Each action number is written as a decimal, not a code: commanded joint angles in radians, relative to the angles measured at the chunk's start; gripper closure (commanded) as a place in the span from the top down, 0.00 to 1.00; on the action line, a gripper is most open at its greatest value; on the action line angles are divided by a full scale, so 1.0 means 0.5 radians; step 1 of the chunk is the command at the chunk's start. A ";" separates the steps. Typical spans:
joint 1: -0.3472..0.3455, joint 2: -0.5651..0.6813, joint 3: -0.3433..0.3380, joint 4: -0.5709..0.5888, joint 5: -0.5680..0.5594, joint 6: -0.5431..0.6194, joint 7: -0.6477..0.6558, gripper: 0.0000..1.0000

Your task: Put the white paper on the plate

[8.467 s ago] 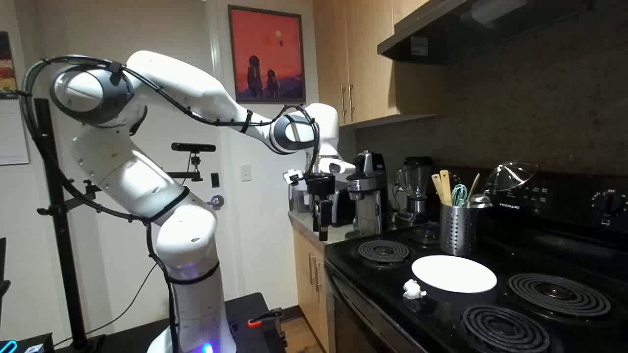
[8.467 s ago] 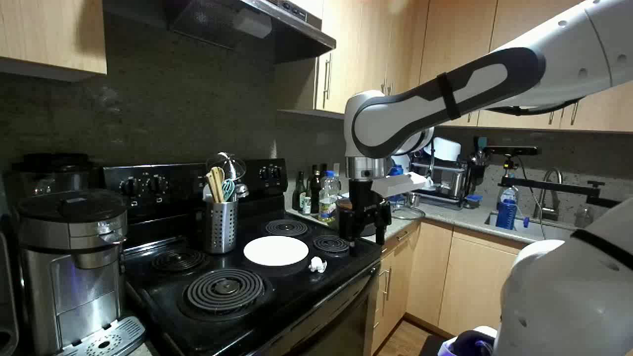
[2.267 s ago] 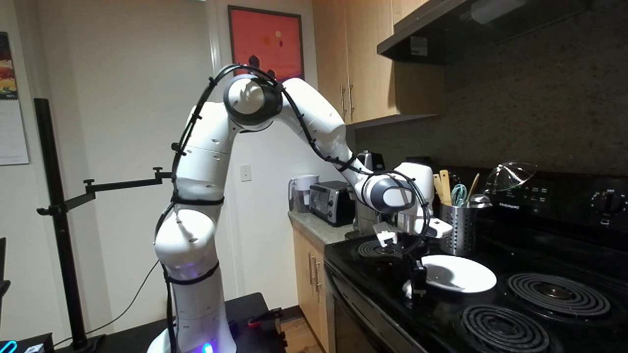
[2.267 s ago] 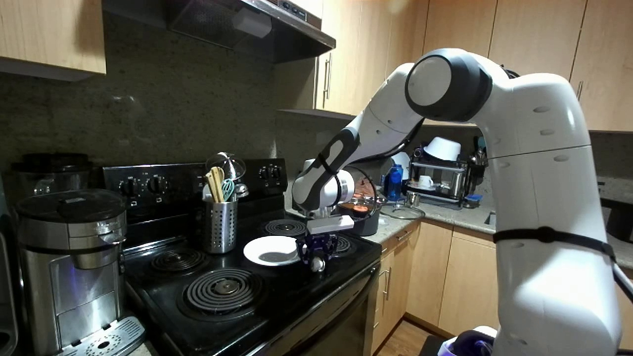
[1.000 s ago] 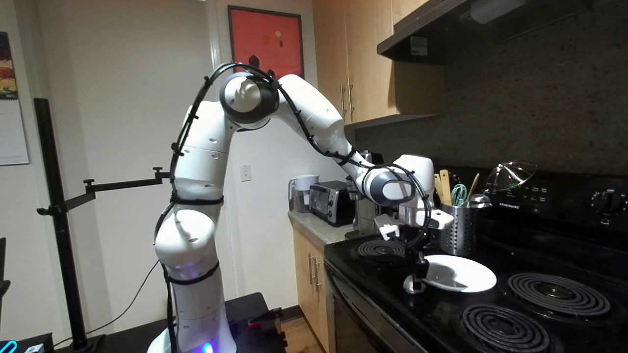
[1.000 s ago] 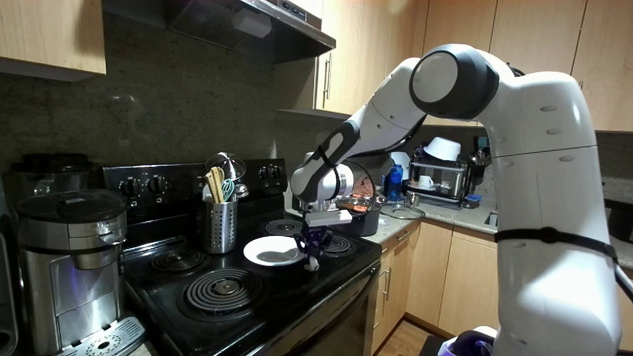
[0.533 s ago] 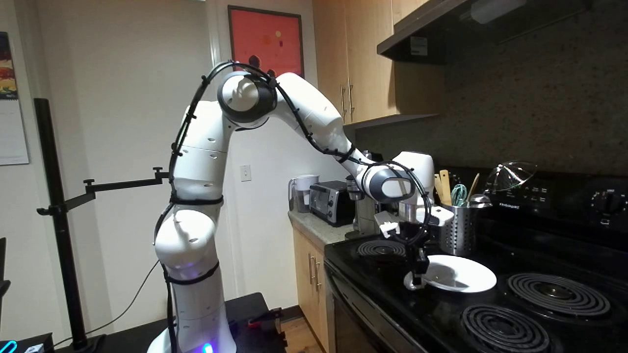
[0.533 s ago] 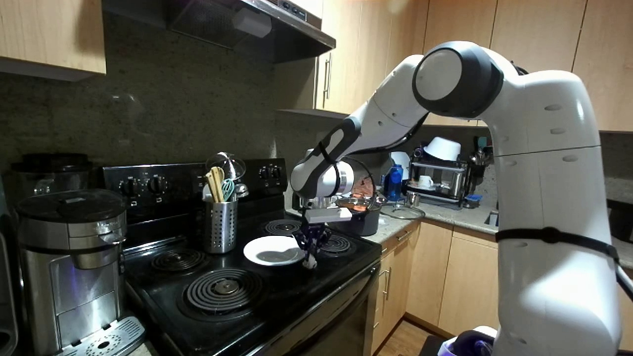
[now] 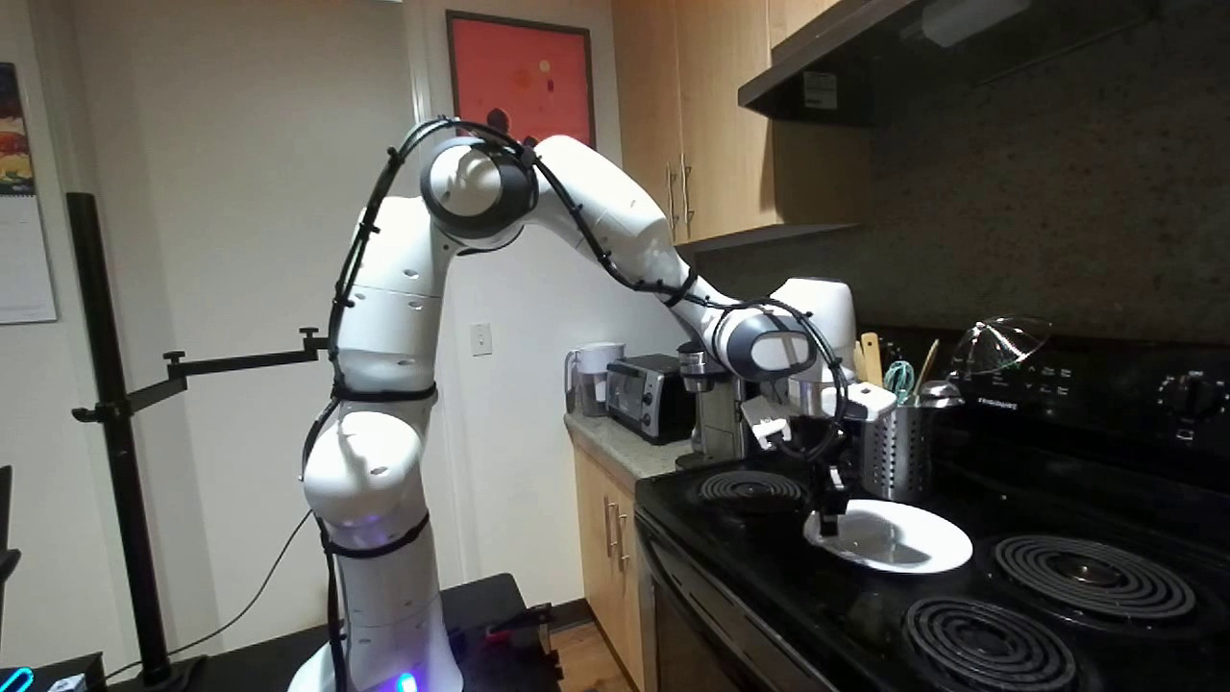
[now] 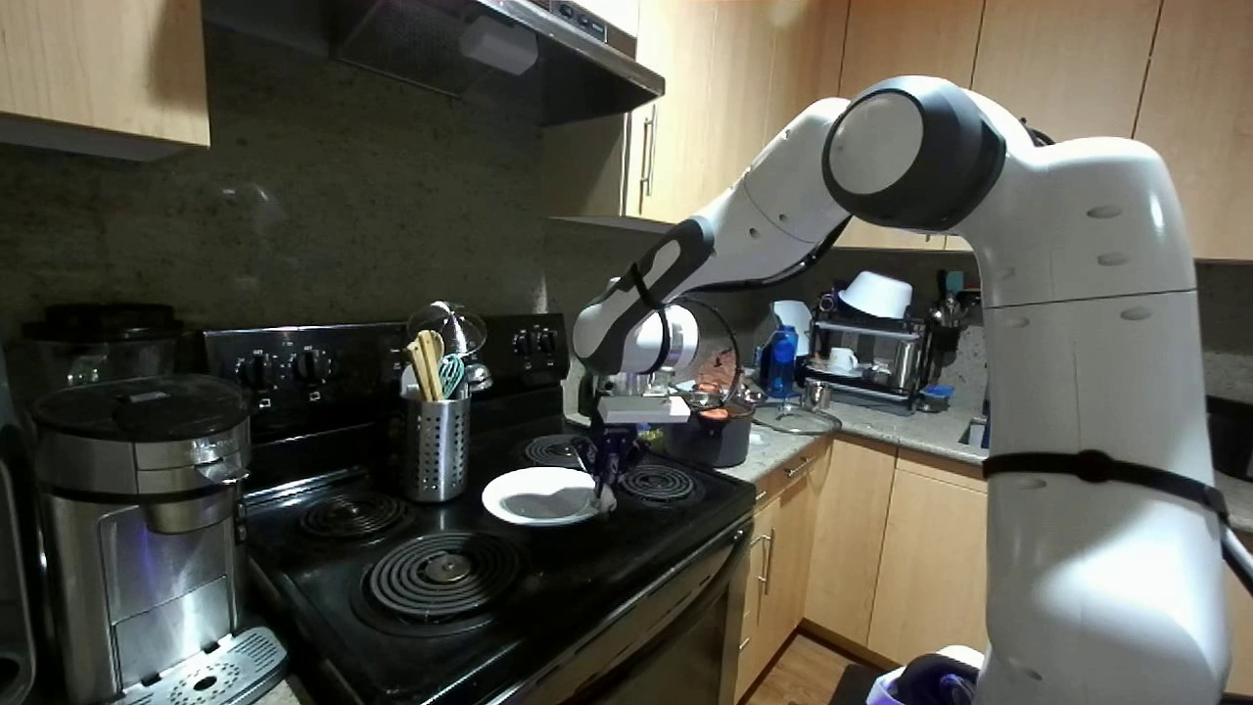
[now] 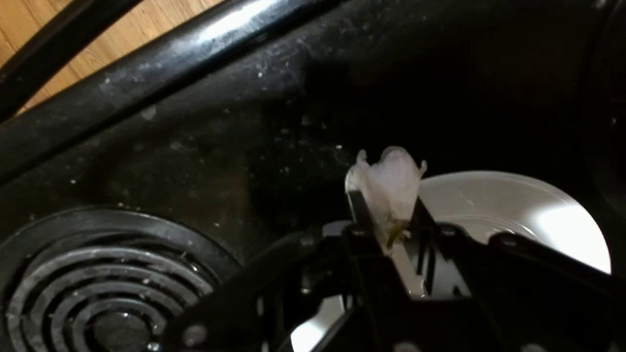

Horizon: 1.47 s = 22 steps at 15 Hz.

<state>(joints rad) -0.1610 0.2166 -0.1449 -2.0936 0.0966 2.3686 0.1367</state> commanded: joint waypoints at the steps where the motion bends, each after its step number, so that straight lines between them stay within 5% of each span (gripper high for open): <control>1: -0.008 -0.052 0.015 0.083 0.077 -0.063 -0.063 0.21; 7: 0.002 0.038 0.021 0.325 0.101 -0.150 -0.017 0.32; 15: 0.039 0.290 0.024 0.686 0.058 -0.332 0.069 0.28; 19: 0.045 0.354 0.025 0.814 0.062 -0.424 0.086 0.35; 20: 0.040 0.328 0.037 0.788 0.078 -0.408 0.049 0.21; 22: 0.044 0.335 0.027 0.751 0.049 -0.342 0.041 0.33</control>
<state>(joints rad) -0.1352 0.3837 -0.1352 -1.7200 0.1231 2.2001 0.1564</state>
